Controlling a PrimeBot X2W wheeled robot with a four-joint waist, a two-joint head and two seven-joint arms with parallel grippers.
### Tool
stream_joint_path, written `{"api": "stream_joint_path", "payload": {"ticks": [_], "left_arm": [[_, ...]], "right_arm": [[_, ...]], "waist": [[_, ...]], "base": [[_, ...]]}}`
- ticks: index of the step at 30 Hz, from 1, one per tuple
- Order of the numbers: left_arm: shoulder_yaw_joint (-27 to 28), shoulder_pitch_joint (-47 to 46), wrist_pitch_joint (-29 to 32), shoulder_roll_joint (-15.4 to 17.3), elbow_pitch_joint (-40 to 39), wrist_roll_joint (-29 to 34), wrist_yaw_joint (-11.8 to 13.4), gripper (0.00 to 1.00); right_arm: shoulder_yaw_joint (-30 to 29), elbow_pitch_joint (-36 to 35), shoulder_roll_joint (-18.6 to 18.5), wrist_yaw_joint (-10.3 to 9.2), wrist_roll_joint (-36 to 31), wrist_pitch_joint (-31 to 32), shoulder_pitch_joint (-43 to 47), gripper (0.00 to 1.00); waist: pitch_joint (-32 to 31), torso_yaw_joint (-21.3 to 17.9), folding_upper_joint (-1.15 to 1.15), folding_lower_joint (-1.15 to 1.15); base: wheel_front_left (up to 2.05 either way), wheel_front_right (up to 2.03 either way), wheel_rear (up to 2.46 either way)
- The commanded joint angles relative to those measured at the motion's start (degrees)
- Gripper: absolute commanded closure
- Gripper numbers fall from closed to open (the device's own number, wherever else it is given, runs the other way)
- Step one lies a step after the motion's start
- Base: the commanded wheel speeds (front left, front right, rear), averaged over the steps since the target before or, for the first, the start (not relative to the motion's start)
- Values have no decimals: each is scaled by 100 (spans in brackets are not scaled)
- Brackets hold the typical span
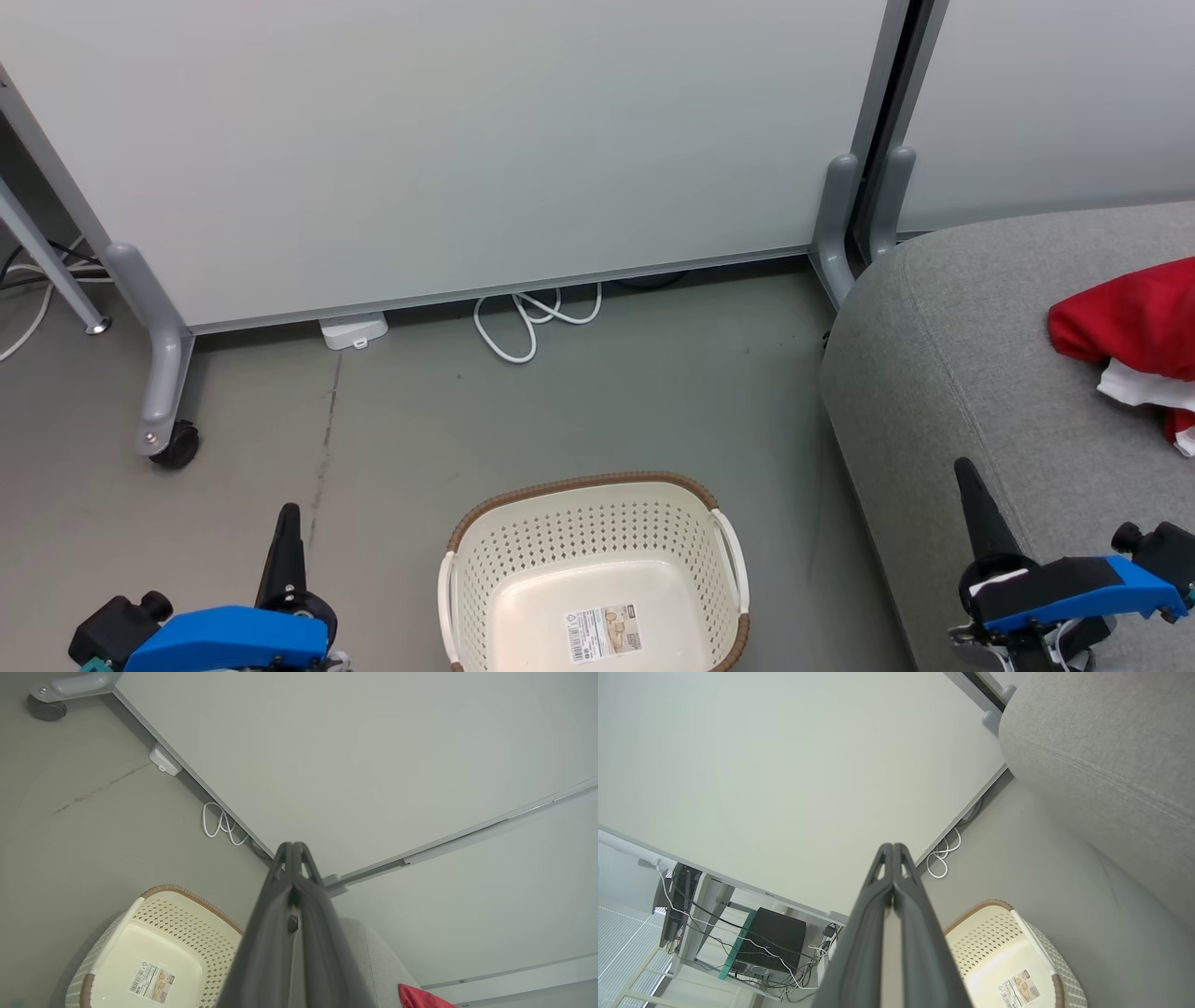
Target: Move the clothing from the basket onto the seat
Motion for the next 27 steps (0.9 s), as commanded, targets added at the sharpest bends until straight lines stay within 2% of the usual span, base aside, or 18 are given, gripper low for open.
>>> {"api": "stream_joint_path", "payload": {"ticks": [1,27], "left_arm": [[49,-167,15,15,-88,-94,-9,100],[277,-319,408,-23,-233,-1406,-13,100]], "right_arm": [[-18,-92,-2,2,126,31,-109,100],[-127,-191,2,2,1676,269,-130,100]], "waist": [[0,-1,0,0],[19,-30,0,0]], "base": [[0,0,0],[0,0,0]]}}
